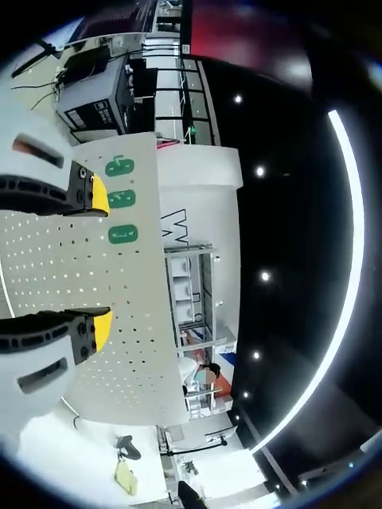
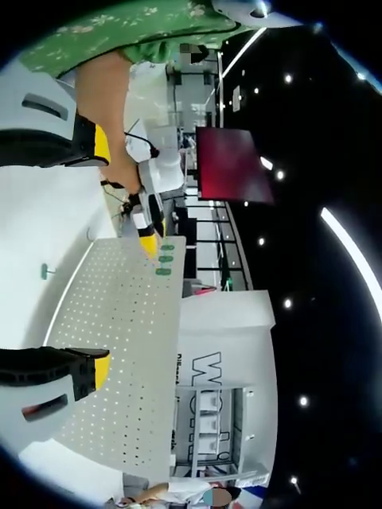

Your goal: Insert the hook assembly into the mounting plate slot until the hook locks in place.

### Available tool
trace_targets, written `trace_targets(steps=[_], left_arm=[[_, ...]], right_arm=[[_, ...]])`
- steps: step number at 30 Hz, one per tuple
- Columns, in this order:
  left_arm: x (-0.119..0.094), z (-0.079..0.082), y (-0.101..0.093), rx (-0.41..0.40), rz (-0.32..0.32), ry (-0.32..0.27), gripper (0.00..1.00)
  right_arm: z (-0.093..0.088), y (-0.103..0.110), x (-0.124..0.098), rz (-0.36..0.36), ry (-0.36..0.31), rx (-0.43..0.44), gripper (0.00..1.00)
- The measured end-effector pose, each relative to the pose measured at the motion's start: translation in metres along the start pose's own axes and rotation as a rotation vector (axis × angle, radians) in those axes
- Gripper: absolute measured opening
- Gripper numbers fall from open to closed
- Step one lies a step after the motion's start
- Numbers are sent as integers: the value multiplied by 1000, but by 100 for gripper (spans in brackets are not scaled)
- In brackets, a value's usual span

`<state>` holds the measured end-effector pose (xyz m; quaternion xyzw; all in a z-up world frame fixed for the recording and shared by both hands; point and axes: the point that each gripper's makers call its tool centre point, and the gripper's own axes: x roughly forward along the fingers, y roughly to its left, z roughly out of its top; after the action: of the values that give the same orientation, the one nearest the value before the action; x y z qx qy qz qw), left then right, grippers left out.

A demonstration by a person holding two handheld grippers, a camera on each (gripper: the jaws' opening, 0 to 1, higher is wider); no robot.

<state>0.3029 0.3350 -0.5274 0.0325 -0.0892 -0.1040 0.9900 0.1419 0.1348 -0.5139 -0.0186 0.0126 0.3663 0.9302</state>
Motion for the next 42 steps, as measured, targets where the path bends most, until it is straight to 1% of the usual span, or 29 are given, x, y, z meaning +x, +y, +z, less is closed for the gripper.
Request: trace_targets(steps=[7, 15, 21, 26, 34, 37, 42], left_arm=[[-19, -6, -7, -2, -14, 18, 47], [-42, -12, -10, -14, -24, 37, 47], [-59, -20, -17, -24, -43, 67, 48], [-71, -29, -24, -39, -66, 95, 49], [-86, -50, -33, -42, -99, 163, 49], [-92, -56, -34, -41, -109, 182, 49], [-103, -62, -36, -55, -134, 212, 50]], right_arm=[[-2, 3, -2, 4, 0, 2, 97], [-5, 5, -2, 4, 11, 1, 97], [-10, 7, -2, -1, 20, 7, 97], [-15, 8, -4, -8, 28, 17, 97], [-28, 9, -8, -24, 51, 32, 97], [-32, 9, -9, -28, 58, 38, 97], [-44, 9, -8, -34, 81, 49, 97]])
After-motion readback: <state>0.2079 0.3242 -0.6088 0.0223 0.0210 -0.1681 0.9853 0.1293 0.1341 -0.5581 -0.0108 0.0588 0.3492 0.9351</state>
